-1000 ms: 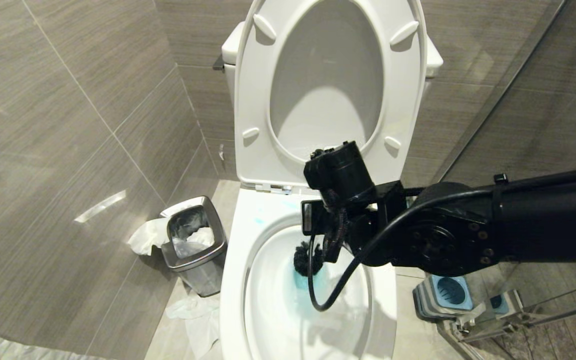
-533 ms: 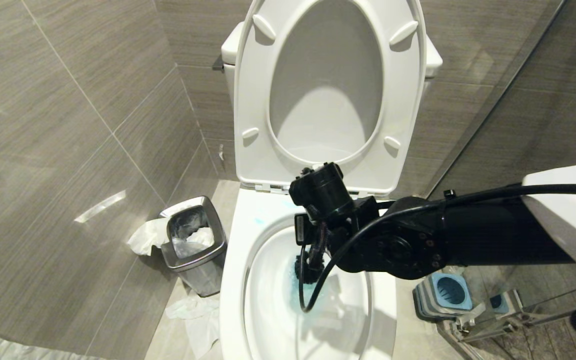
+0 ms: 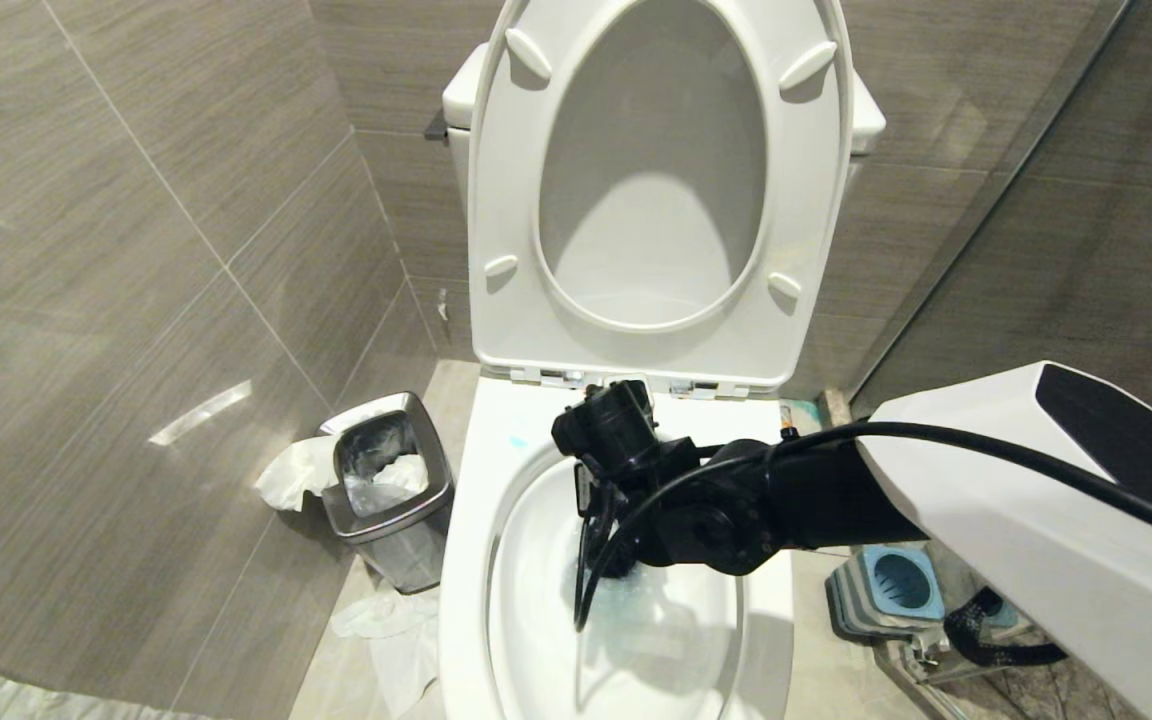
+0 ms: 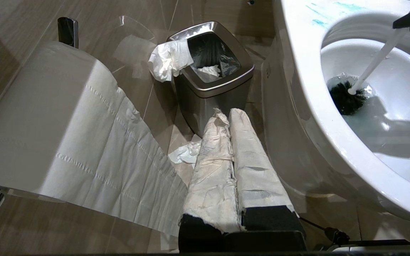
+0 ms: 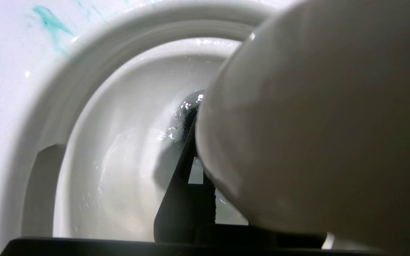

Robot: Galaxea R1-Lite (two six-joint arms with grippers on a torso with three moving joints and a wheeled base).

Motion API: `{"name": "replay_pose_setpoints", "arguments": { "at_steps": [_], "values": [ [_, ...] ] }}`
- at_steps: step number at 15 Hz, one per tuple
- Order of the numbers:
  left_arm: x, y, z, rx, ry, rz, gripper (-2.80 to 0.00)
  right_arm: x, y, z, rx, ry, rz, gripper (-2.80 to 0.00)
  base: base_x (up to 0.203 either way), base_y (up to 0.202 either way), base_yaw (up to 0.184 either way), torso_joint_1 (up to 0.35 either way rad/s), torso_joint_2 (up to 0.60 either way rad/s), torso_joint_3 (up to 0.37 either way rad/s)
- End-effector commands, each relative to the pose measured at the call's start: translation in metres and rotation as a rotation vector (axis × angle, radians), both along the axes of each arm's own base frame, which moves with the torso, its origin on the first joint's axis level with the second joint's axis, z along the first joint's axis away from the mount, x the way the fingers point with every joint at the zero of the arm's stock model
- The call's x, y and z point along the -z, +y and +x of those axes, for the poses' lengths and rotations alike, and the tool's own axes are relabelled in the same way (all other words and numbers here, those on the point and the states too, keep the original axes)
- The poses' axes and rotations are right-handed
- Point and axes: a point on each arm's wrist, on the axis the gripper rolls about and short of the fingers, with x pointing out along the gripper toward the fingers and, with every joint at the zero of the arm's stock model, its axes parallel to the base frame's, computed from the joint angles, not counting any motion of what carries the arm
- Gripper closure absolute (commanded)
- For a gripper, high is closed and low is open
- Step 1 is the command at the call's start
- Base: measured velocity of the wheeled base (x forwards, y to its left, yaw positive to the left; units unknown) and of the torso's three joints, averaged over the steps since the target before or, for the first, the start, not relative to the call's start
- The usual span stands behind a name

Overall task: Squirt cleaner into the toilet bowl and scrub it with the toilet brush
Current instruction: Scrub the toilet bowl

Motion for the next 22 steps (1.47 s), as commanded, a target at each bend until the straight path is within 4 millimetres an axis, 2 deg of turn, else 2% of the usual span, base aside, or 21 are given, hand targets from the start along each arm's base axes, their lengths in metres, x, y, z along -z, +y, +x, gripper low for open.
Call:
{"name": "replay_pose_setpoints", "arguments": {
  "at_steps": [1, 4, 5, 6, 9, 11, 17, 19, 21, 22],
  "values": [
    [0.001, 0.0, 0.0, 0.0, 0.005, 0.0, 0.0, -0.038, -0.006, -0.01, 0.001, -0.055, 0.04, 0.0, 0.0, 0.0, 0.0, 0.0, 0.0, 0.0],
    [0.001, 0.0, 0.0, -0.001, 0.005, 0.0, 0.0, -0.105, -0.03, -0.039, -0.004, -0.113, 0.083, 0.0, 0.0, 0.0, 0.0, 0.0, 0.0, 0.0],
    [0.001, 0.0, 0.0, -0.001, 0.005, 0.0, 0.0, -0.119, -0.039, -0.05, -0.006, -0.102, 0.071, 0.0, 0.0, 0.0, 0.0, 0.0, 0.0, 0.0],
    [0.001, 0.0, 0.0, -0.001, 0.005, 0.0, 0.0, -0.122, -0.045, -0.058, -0.008, -0.073, 0.042, 0.0, 0.0, 0.0, 0.0, 0.0, 0.0, 0.0],
    [0.001, 0.0, 0.0, -0.001, 0.005, 0.0, 0.0, -0.112, -0.04, -0.054, -0.008, -0.053, 0.022, 0.0, 0.0, 0.0, 0.0, 0.0, 0.0, 0.0],
    [0.001, 0.0, 0.0, 0.001, 0.005, 0.0, 0.0, -0.097, -0.032, -0.047, -0.009, -0.032, 0.003, 0.0, 0.0, 0.0, 0.0, 0.0, 0.0, 0.0],
    [0.001, 0.0, 0.0, -0.001, 0.005, 0.0, 0.0, -0.026, 0.0, -0.017, -0.009, 0.02, -0.054, 0.0, 0.0, 0.0, 0.0, 0.0, 0.0, 0.0],
    [0.001, 0.0, 0.0, -0.001, 0.005, 0.0, 0.0, -0.007, 0.008, -0.01, -0.008, 0.015, -0.054, 0.0, 0.0, 0.0, 0.0, 0.0, 0.0, 0.0],
    [0.001, 0.0, 0.0, -0.001, 0.005, 0.0, 0.0, -0.002, 0.009, -0.009, -0.008, 0.019, -0.059, 0.0, 0.0, 0.0, 0.0, 0.0, 0.0, 0.0],
    [0.001, 0.0, 0.0, -0.001, 0.005, 0.0, 0.0, -0.006, 0.008, -0.01, -0.008, 0.014, -0.053, 0.0, 0.0, 0.0, 0.0, 0.0, 0.0, 0.0]
  ]
}}
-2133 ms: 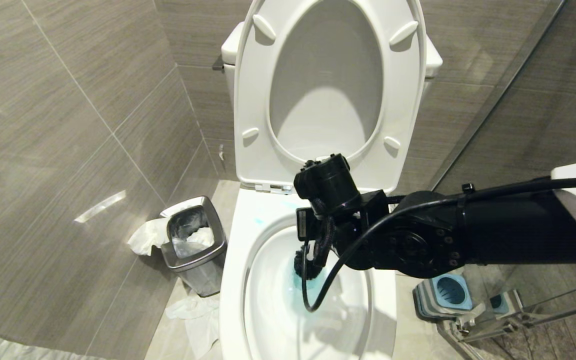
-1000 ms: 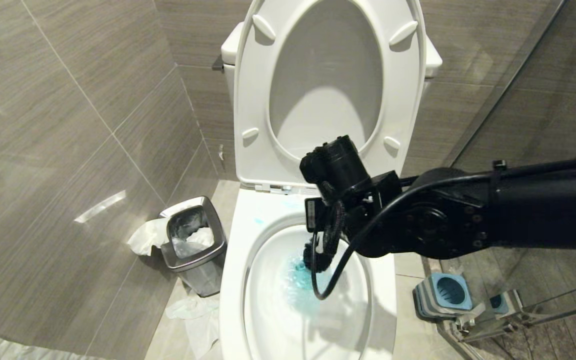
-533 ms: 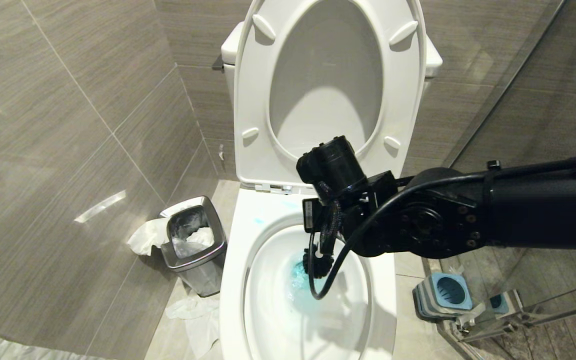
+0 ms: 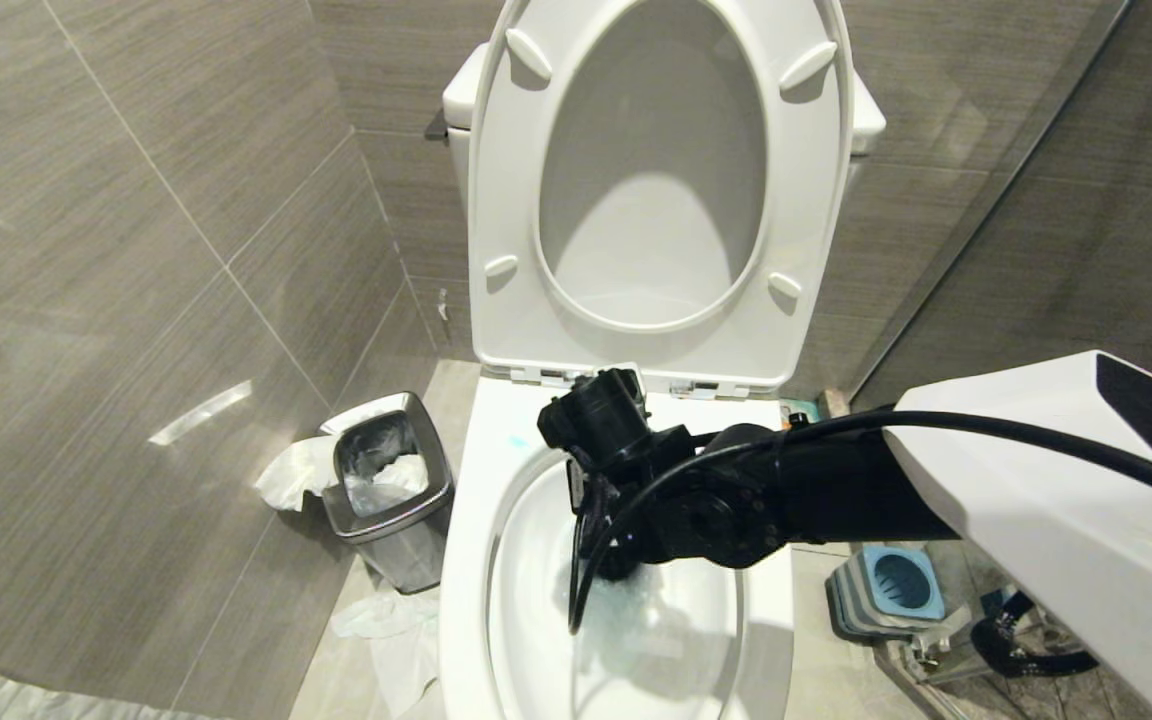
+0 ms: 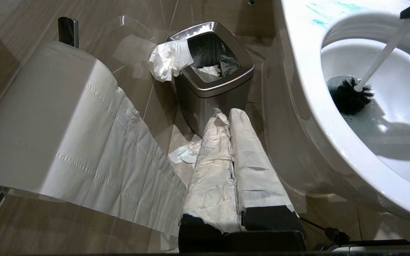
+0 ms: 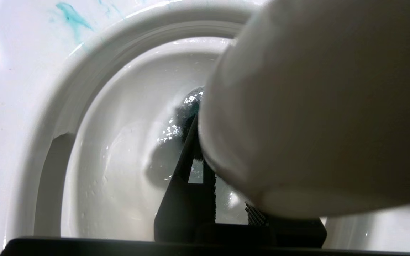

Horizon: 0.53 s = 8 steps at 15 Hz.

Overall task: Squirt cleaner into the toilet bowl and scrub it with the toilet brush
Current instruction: Scrub the toilet bowl

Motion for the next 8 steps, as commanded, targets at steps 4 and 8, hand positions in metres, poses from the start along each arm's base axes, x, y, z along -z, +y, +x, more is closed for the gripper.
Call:
{"name": "replay_pose_setpoints", "arguments": {
  "at_steps": [4, 8],
  "values": [
    [0.001, 0.0, 0.0, 0.001, 0.004, 0.0, 0.0, -0.047, -0.014, -0.026, -0.019, -0.054, 0.059, 0.0, 0.0, 0.0, 0.0, 0.0, 0.0, 0.0],
    [0.001, 0.0, 0.0, 0.0, 0.004, 0.0, 0.0, -0.112, -0.048, -0.065, -0.037, -0.14, 0.14, 0.0, 0.0, 0.0, 0.0, 0.0, 0.0, 0.0]
  ]
}}
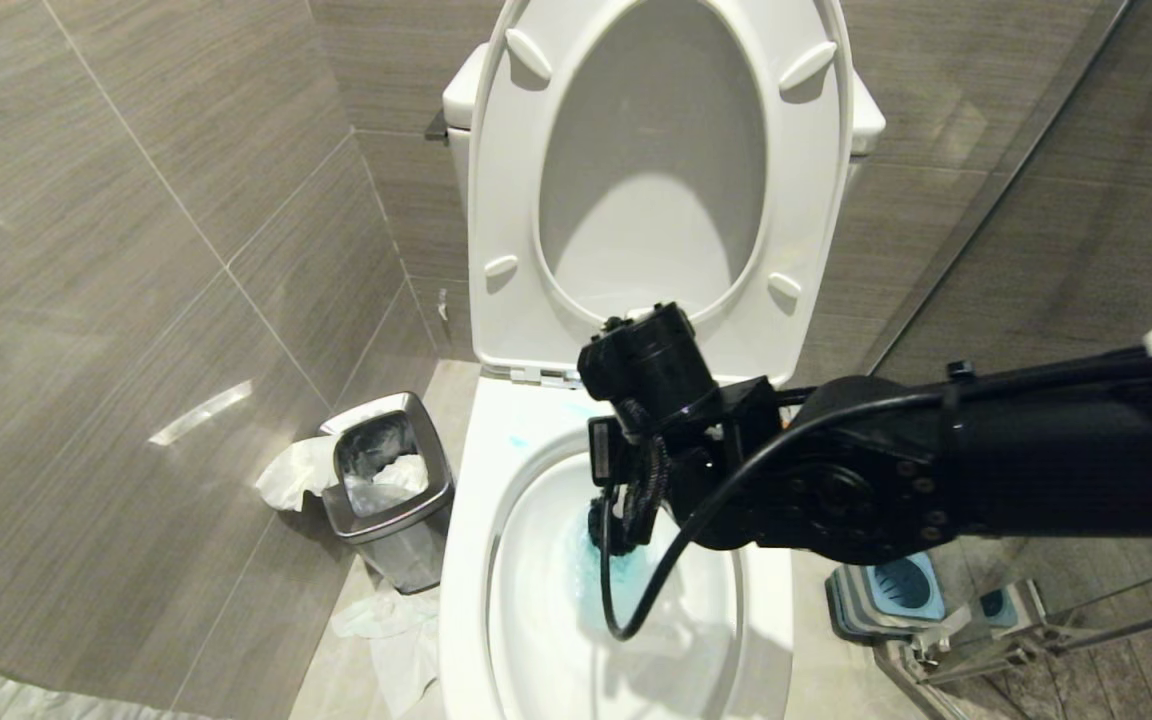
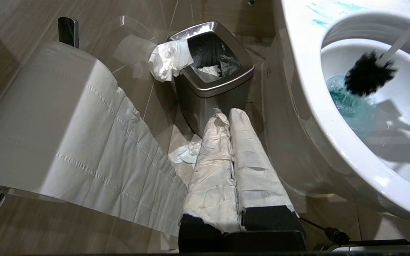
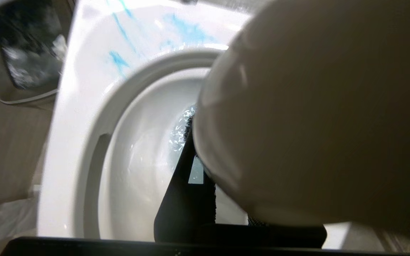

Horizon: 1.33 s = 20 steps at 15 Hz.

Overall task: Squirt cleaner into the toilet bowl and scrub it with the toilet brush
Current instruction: Scrub the toilet bowl

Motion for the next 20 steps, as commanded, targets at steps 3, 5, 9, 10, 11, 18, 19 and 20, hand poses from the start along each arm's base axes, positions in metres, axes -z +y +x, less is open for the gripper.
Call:
{"name": "replay_pose_setpoints", "arguments": {
  "at_steps": [3, 5, 9, 10, 11, 18, 19, 20],
  "values": [
    [0.001, 0.0, 0.0, -0.001, 0.004, 0.0, 0.0, -0.049, -0.032, -0.031, -0.003, -0.069, 0.046, 0.0, 0.0, 0.0, 0.0, 0.0, 0.0, 0.0],
    [0.001, 0.0, 0.0, -0.001, 0.004, 0.0, 0.0, -0.039, -0.034, -0.032, 0.001, -0.045, 0.017, 0.0, 0.0, 0.0, 0.0, 0.0, 0.0, 0.0],
    [0.001, 0.0, 0.0, -0.001, 0.004, 0.0, 0.0, 0.004, -0.037, -0.034, 0.008, 0.041, -0.061, 0.0, 0.0, 0.0, 0.0, 0.0, 0.0, 0.0],
    [0.001, 0.0, 0.0, 0.0, 0.004, 0.0, 0.0, 0.015, -0.036, -0.034, 0.009, 0.051, -0.07, 0.0, 0.0, 0.0, 0.0, 0.0, 0.0, 0.0],
    [0.001, 0.0, 0.0, -0.001, 0.004, 0.0, 0.0, 0.024, -0.035, -0.033, 0.01, 0.057, -0.076, 0.0, 0.0, 0.0, 0.0, 0.0, 0.0, 0.0],
    [0.001, 0.0, 0.0, -0.001, 0.004, 0.0, 0.0, 0.065, 0.01, -0.064, -0.101, 0.107, -0.086, 0.0, 0.0, 0.0, 0.0, 0.0, 0.0, 0.0],
    [0.001, 0.0, 0.0, -0.001, 0.004, 0.0, 0.0, 0.069, 0.019, -0.065, -0.113, 0.107, -0.081, 0.0, 0.0, 0.0, 0.0, 0.0, 0.0, 0.0],
    [0.001, 0.0, 0.0, 0.001, 0.004, 0.0, 0.0, 0.07, 0.028, -0.064, -0.12, 0.101, -0.07, 0.0, 0.0, 0.0, 0.0, 0.0, 0.0, 0.0]
  ]
}}
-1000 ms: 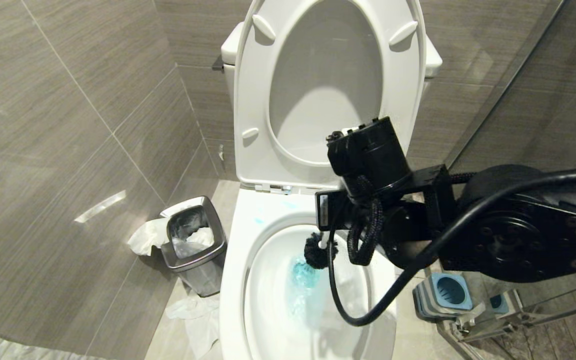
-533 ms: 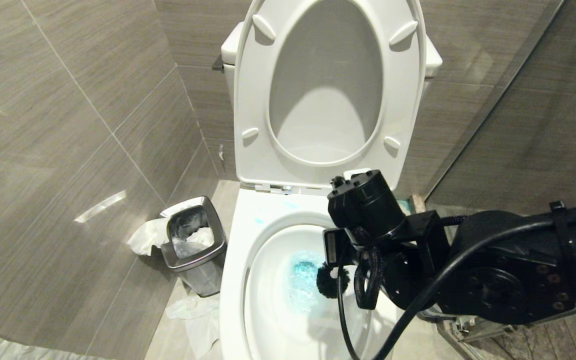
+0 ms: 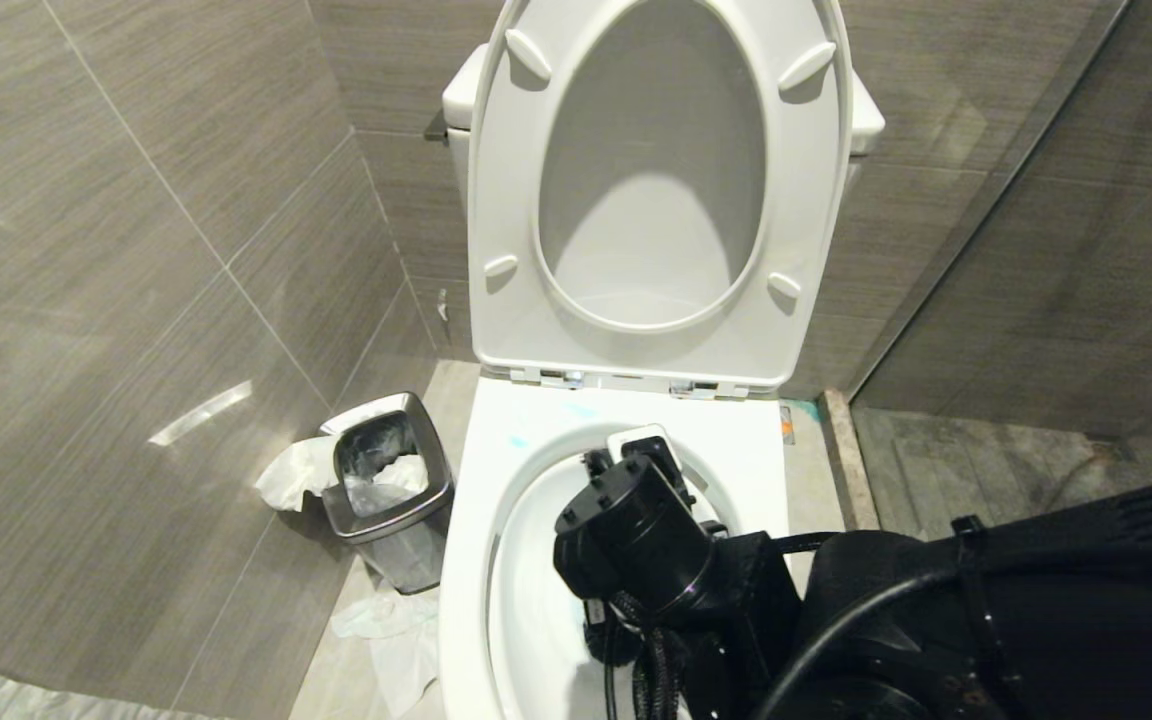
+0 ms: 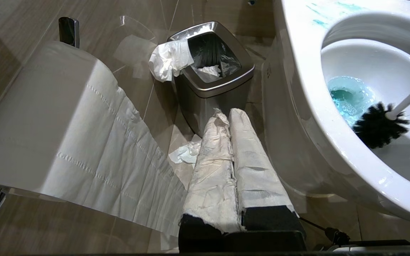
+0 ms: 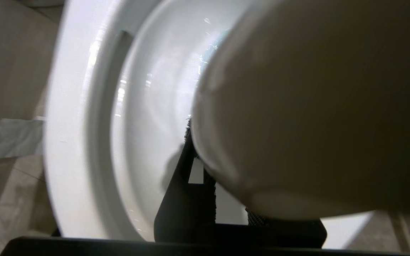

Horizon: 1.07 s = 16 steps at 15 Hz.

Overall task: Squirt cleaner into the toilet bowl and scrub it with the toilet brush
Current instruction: Scrub the toilet bowl

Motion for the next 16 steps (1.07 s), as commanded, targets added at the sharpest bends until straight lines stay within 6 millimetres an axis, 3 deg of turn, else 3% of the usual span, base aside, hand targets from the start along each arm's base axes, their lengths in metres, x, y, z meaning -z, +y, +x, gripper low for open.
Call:
{"name": "replay_pose_setpoints", "arguments": {
  "at_steps": [1, 5, 8, 11, 16],
  "values": [
    [0.001, 0.0, 0.0, -0.001, 0.003, 0.0, 0.0, 0.013, 0.026, 0.005, -0.018, -0.001, 0.003, 0.0, 0.0, 0.0, 0.0, 0.0, 0.0, 0.0],
    [0.001, 0.0, 0.0, 0.001, 0.003, 0.0, 0.0, 0.006, 0.053, 0.038, 0.015, -0.054, 0.081, 0.0, 0.0, 0.0, 0.0, 0.0, 0.0, 0.0],
    [0.001, 0.0, 0.0, -0.001, 0.003, 0.0, 0.0, 0.004, 0.041, 0.069, 0.086, -0.073, 0.094, 0.0, 0.0, 0.0, 0.0, 0.0, 0.0, 0.0],
    [0.001, 0.0, 0.0, 0.0, 0.003, 0.0, 0.0, -0.01, 0.025, 0.09, 0.145, -0.102, 0.132, 0.0, 0.0, 0.0, 0.0, 0.0, 0.0, 0.0],
    [0.001, 0.0, 0.0, -0.001, 0.003, 0.0, 0.0, -0.027, 0.015, 0.103, 0.174, -0.138, 0.154, 0.0, 0.0, 0.0, 0.0, 0.0, 0.0, 0.0]
  ]
}}
